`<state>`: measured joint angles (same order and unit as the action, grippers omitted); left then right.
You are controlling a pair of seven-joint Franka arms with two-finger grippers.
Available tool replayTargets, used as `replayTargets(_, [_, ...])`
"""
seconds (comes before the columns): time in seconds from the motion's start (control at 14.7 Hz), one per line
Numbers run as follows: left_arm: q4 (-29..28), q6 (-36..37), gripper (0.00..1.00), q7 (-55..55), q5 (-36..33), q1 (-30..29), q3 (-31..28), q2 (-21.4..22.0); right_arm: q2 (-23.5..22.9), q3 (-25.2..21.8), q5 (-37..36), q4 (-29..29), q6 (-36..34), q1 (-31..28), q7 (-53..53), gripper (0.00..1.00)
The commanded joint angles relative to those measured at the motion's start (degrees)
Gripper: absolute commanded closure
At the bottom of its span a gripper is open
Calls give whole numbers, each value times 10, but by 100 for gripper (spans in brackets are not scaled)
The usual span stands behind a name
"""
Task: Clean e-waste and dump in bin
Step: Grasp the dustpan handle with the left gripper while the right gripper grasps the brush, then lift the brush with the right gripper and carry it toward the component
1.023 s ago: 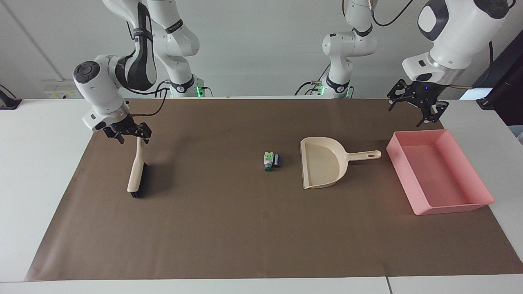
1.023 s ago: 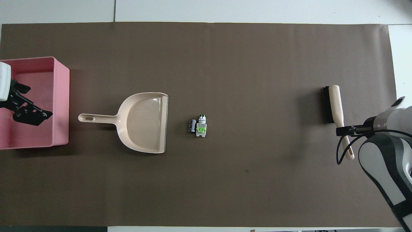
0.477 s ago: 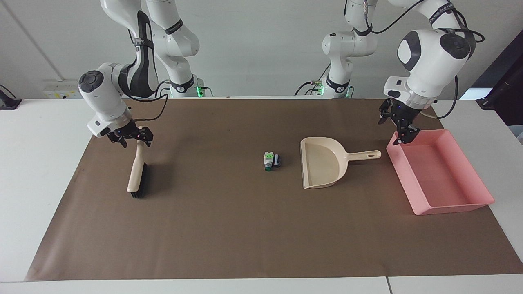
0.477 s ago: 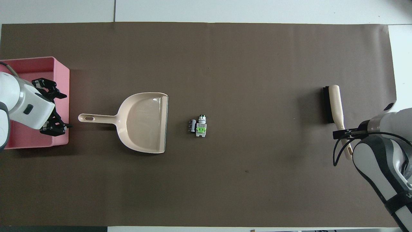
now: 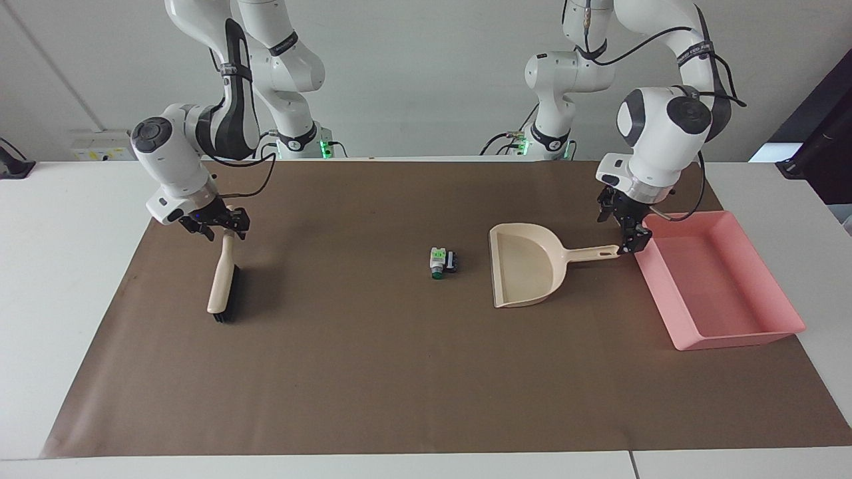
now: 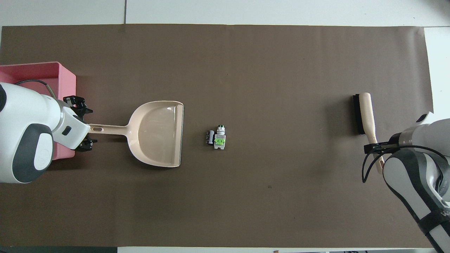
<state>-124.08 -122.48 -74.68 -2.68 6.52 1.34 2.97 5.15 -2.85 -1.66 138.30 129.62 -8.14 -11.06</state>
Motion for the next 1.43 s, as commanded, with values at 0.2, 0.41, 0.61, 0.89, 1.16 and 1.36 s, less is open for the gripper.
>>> replayTargets(0.2, [-42,-66,3,67,-54,45,-5,-28,6,4,5,7,8,-3,-9,36])
replayTargets(0.41, [-50,-71,4,69,-69,56,-5,-38,6,4,17,7,7,-2,-8,78])
replayTargets(0.61, [-52,-75,7,73,-69,56,-5,-40,4,5,20,1,3,-2,-4,100])
replayTargets(0.89, [-58,-94,8,85,-72,57,-5,-46,-3,9,20,-46,-50,9,2,100])
replayTargets(1.16, [-57,-94,38,95,-72,56,-5,-46,2,9,19,-87,-108,105,122,100])
replayTargets(1.36, [-57,-91,65,96,-72,61,-5,-48,5,9,17,-95,-123,182,208,100])
